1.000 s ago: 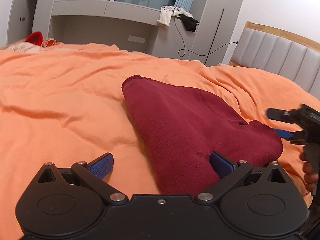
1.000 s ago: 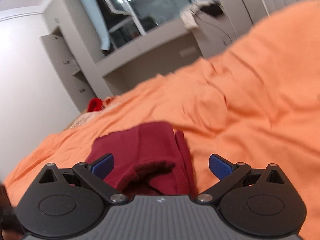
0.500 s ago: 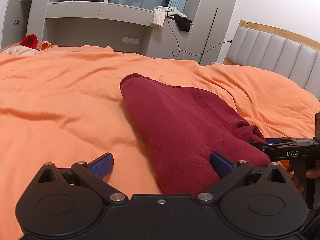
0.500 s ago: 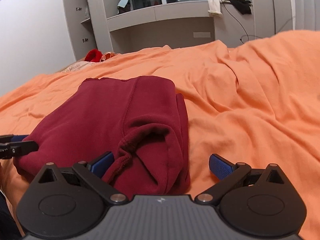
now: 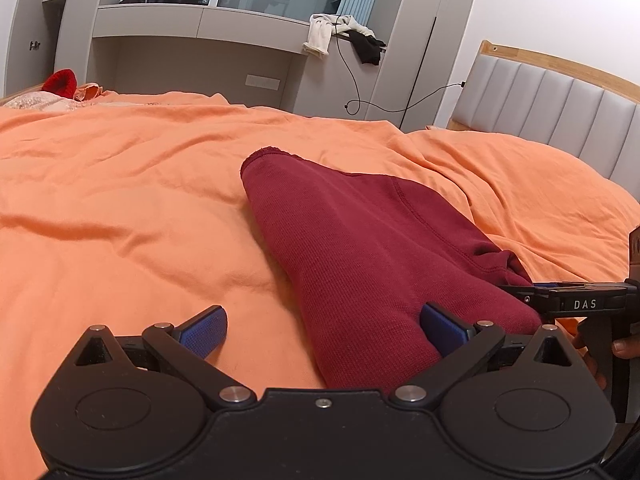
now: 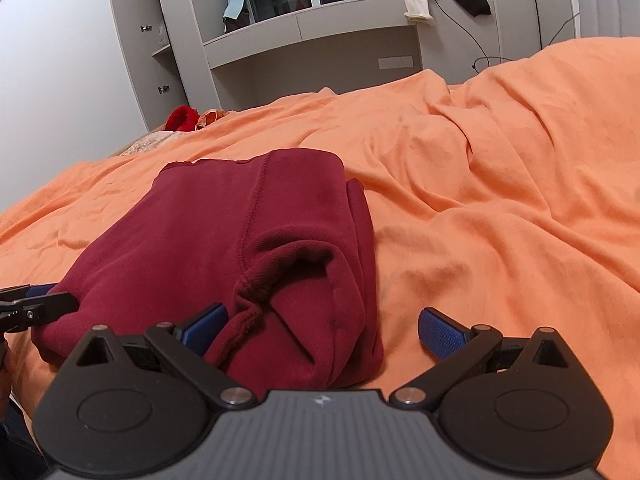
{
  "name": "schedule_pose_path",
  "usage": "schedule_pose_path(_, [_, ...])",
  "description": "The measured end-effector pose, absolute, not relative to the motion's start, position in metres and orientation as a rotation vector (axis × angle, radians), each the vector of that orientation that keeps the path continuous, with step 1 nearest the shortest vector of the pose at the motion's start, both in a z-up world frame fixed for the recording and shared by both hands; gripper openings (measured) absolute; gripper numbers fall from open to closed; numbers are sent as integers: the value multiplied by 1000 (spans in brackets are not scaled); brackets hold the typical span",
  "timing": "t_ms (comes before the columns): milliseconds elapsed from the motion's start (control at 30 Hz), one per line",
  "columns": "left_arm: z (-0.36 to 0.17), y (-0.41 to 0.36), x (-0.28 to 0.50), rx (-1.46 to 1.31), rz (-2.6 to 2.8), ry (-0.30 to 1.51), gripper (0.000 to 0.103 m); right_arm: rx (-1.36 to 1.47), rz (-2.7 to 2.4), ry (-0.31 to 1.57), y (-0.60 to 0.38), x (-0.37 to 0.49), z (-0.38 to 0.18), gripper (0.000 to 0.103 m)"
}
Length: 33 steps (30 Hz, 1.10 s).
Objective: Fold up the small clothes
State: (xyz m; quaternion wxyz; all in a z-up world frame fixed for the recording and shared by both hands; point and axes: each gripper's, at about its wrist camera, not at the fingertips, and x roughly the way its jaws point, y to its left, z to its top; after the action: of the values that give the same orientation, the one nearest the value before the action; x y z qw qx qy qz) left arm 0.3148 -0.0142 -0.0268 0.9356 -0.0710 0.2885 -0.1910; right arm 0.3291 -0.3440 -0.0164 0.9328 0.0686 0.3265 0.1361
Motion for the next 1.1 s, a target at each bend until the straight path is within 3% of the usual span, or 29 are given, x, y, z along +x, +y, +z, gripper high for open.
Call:
schedule_pose_path(233, [-27,-13,315,-149,-387,589,103,100,278,582,-344,323,7,103])
schedule_pose_path(500, [-27,-14,315,-154,-382,595,103,337,277,563,-357,338,10,103])
schedule_pose_path(800, [-28,-15,317,-159,-382,597,103,730,319,679,-378,373,-37,103])
schedule_pose_path(1100, [-29,-16,317,-161,-380,595,103,660,348,618,-369,364,-45,103])
